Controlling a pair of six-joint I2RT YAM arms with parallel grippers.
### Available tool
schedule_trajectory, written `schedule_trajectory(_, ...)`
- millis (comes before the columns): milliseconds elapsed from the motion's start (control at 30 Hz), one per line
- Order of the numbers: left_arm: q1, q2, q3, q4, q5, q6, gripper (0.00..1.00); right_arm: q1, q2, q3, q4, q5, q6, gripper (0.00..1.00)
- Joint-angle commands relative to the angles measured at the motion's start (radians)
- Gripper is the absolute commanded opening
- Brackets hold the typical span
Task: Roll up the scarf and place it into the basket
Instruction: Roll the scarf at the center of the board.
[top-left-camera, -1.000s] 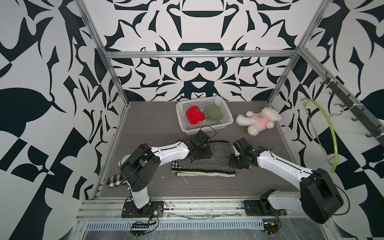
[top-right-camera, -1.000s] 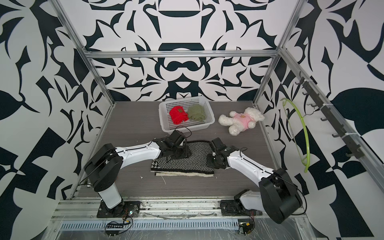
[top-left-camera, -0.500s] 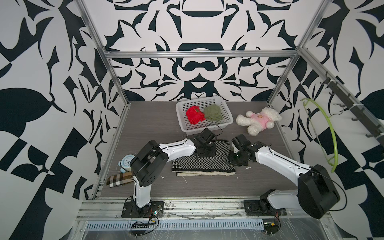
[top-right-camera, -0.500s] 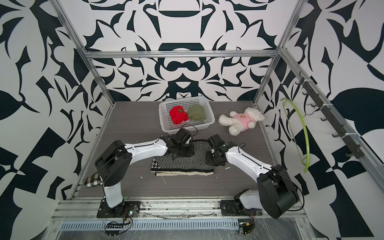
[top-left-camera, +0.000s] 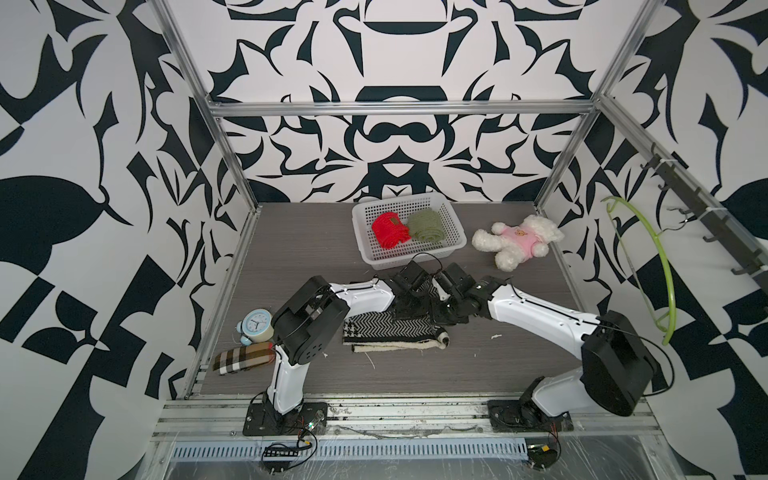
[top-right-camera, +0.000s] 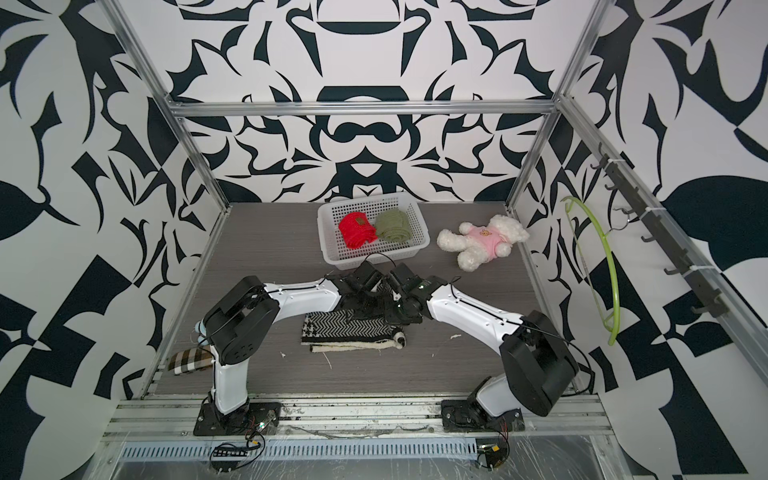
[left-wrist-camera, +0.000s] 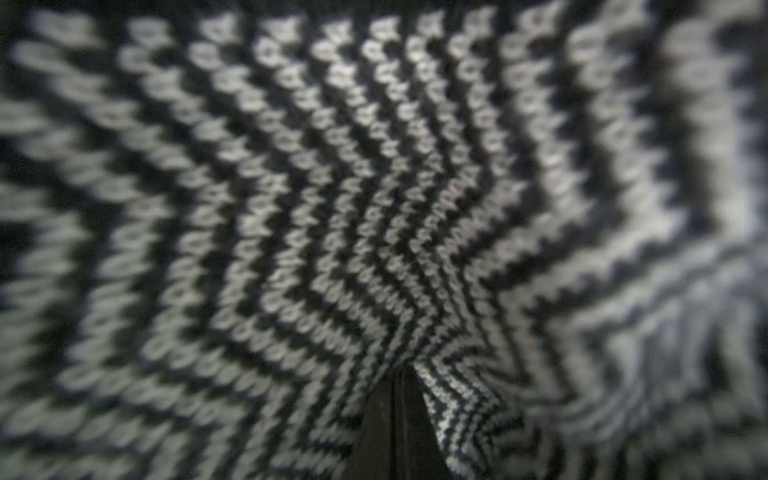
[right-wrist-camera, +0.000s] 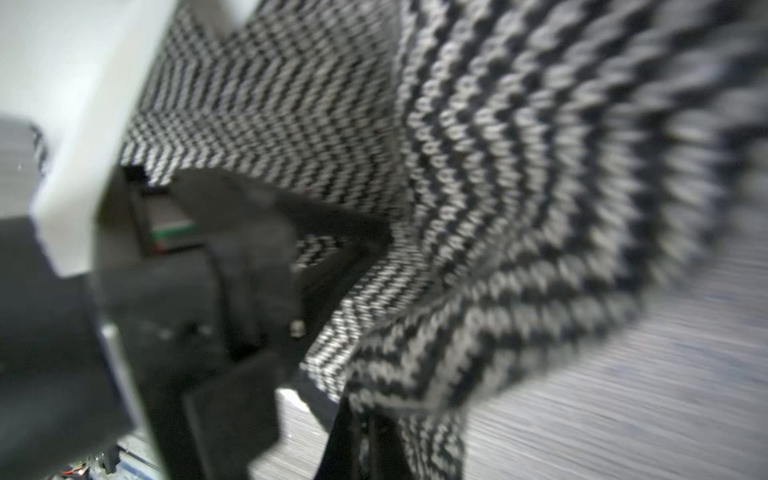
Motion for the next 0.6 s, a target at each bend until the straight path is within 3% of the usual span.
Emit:
schedule_trajectory(0, 0.027, -0.009, -0.054, -0.021, -0.001, -0.020, 0.00, 0.019, 0.021, -0.001, 0.094, -0.018, 0.043, 0.00)
schedule_trajectory(433, 0.063, -0.097, -0.123, -0.012, 0.033, -0.033, 0.01, 0.024, 0.038, -0.243, 0.465, 0.027, 0.069, 0.00)
schedule_trajectory(567, 0.063, -0.140, -0.160, 0.012, 0.053, -0.039, 0.10, 0.022, 0.041, -0.243, 0.471, 0.039, 0.061, 0.00)
